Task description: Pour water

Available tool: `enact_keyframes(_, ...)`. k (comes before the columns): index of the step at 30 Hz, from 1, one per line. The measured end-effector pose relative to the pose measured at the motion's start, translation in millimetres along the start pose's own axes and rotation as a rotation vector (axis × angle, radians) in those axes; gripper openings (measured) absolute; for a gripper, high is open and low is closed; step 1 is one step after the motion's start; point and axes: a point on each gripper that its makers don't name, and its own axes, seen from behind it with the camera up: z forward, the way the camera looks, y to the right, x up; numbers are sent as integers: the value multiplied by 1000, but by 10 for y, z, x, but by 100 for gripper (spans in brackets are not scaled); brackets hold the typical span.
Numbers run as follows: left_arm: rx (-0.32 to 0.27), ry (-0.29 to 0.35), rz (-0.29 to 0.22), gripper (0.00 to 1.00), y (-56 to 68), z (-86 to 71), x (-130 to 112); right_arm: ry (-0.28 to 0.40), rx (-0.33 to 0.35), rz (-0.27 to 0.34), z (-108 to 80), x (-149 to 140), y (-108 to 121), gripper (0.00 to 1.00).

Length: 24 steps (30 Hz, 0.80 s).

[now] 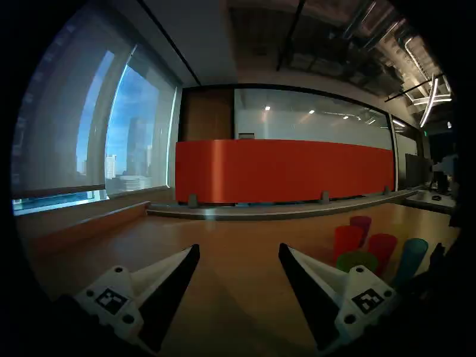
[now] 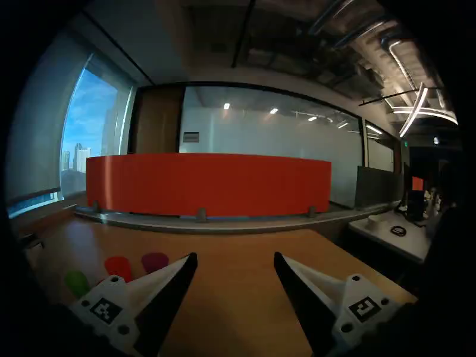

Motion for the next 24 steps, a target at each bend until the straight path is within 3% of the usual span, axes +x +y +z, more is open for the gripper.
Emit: enact_keyframes(24,-8,-3,0,99,15,15,-23,5,-4,11,-64,2,61,99)
